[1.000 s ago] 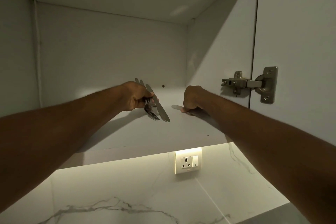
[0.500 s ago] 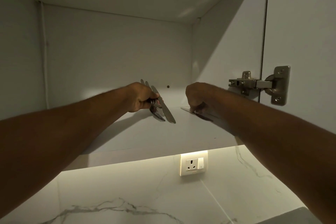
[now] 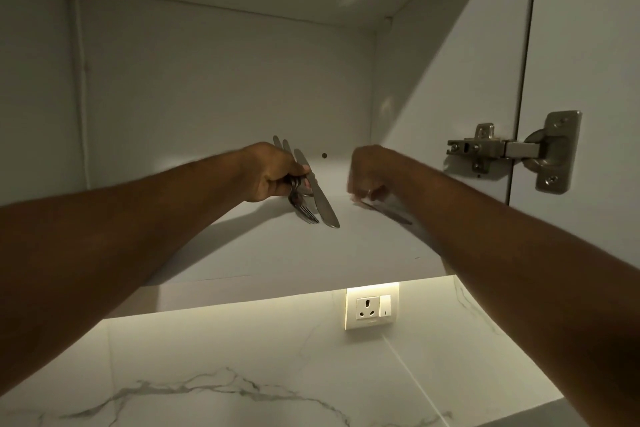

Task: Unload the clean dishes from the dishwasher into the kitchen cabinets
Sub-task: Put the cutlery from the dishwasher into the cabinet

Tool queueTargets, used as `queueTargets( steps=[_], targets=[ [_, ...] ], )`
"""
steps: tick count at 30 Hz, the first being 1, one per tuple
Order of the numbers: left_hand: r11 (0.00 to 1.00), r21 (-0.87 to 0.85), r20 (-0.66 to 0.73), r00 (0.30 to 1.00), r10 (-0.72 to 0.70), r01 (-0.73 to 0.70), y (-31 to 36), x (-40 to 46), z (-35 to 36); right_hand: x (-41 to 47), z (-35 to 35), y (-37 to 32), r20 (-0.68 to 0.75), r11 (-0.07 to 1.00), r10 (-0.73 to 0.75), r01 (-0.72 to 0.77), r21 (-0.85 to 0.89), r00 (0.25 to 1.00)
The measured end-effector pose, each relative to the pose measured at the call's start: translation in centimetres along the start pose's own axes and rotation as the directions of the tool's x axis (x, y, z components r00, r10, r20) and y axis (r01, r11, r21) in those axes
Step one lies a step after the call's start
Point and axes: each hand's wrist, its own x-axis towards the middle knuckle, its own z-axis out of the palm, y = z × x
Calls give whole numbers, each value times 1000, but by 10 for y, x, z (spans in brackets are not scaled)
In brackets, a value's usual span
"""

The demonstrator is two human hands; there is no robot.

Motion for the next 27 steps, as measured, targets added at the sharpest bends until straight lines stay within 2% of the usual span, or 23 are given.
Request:
queueTargets(
  steps=[1,2,3,5,8,11,14,18,24,27],
  targets=[
    [1000,-5,-3,1000,-1,1,0,0,0,0,1,-4,25,978,-54,48,202,998],
    [1000,-9,-6,1000,0,0,0,0,0,0,3,-7,16,898,-123,104,428,992],
    [1000,-9,-5,1000,2,-2,1,-1,1,-4,3,-9,-24,809,-174,157,567,984],
    [1000,-5,0,1000,2,-2,1,-3,1,-8,5,-10,-48,718,-238,209,664,970],
    [999,-33,37,999,-16,17,2,-7,1,-7,6,-9,-64,699,-228,209,684,971],
    [999,-34,65,998,-16,18,4,-13,3,-6,6,-7,-72,636,-157,157,756,985],
    [1000,-17,81,997,-10,11,5,-16,6,-8,6,-8,-6,625,-113,76,776,994],
    [999,-35,96,995,-32,35,4,-15,4,-11,3,-8,76,547,-65,-29,837,995],
    [999,2,86,996,-37,37,3,-14,-1,-6,10,-4,133,668,23,-115,736,991],
    [999,17,81,995,-50,49,2,-11,-2,-5,13,-2,167,691,71,-170,703,983]
  ],
)
